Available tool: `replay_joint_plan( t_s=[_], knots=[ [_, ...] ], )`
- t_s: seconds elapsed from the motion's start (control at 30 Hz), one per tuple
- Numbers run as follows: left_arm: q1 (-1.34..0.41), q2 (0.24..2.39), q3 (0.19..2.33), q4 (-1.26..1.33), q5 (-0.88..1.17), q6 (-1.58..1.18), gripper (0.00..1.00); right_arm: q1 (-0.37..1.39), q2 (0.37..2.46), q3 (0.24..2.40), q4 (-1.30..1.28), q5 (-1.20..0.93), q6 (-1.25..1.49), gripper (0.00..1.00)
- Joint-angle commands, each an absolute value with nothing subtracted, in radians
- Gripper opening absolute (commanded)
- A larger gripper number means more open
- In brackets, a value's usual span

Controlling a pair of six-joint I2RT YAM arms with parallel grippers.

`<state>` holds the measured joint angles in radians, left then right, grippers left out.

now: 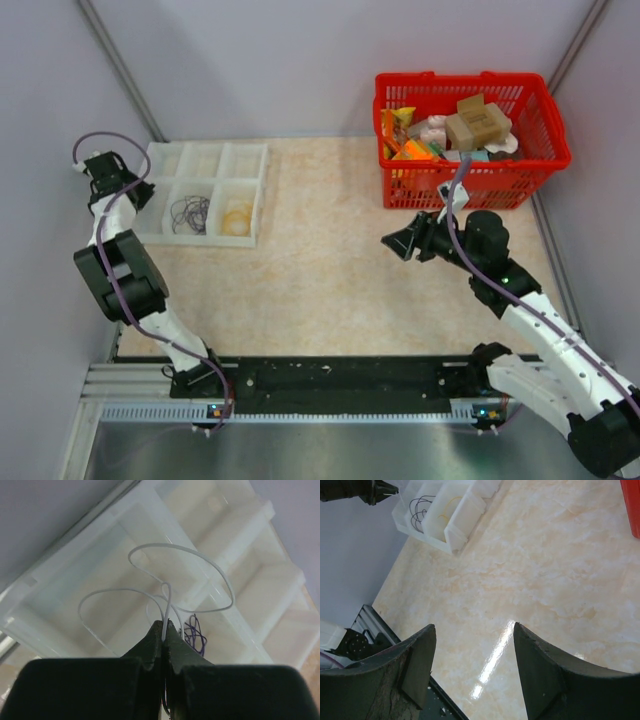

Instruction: Untangle the cables

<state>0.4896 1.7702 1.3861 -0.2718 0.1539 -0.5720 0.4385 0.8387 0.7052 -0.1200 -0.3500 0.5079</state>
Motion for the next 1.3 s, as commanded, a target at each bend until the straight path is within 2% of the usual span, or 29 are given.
replay_joint_plan(
  t_s=[0.0,0.2,0.43,0.6,0.63,0.73,0.8,0.83,1.07,1.27],
  knots=[
    [0.509,1.827,1.451,-0.16,0.077,-0.451,0.0,0.448,0.825,0.732,-0.107,-0.341,0.491,0.63],
    [0.511,1.897,1.491,-0.159,0.052,-0.379,0.0,0.446,0.839,0.73,-0.107,-0.337,0.488,0.63],
    [0.512,2.065,1.656,-0.326,0.189,-0.402,0.0,0.443,0.856,0.741,-0.101,-0.339,0.486,0.63],
    [0.512,2.092,1.703,-0.428,0.137,-0.429,0.0,0.443,0.881,0.744,-0.089,-0.364,0.5,0.63],
    [0.511,2.094,1.71,-0.452,0.121,-0.434,0.04,0.443,0.882,0.744,-0.084,-0.365,0.502,0.63],
    [0.509,2.057,1.684,-0.471,0.092,-0.448,0.25,0.443,0.882,0.741,-0.077,-0.365,0.503,0.63],
    [0.509,2.02,1.651,-0.457,0.077,-0.453,0.58,0.443,0.885,0.739,-0.068,-0.37,0.506,0.62],
    [0.511,2.004,1.638,-0.451,0.072,-0.453,0.6,0.443,0.89,0.738,-0.063,-0.374,0.508,0.62],
    [0.509,1.915,1.614,-0.474,0.051,-0.454,0.57,0.443,0.899,0.732,-0.048,-0.388,0.526,0.62],
    [0.503,1.754,1.5,-0.436,0.1,-0.521,0.61,0.443,0.914,0.745,-0.07,-0.374,0.502,0.62]
  ],
)
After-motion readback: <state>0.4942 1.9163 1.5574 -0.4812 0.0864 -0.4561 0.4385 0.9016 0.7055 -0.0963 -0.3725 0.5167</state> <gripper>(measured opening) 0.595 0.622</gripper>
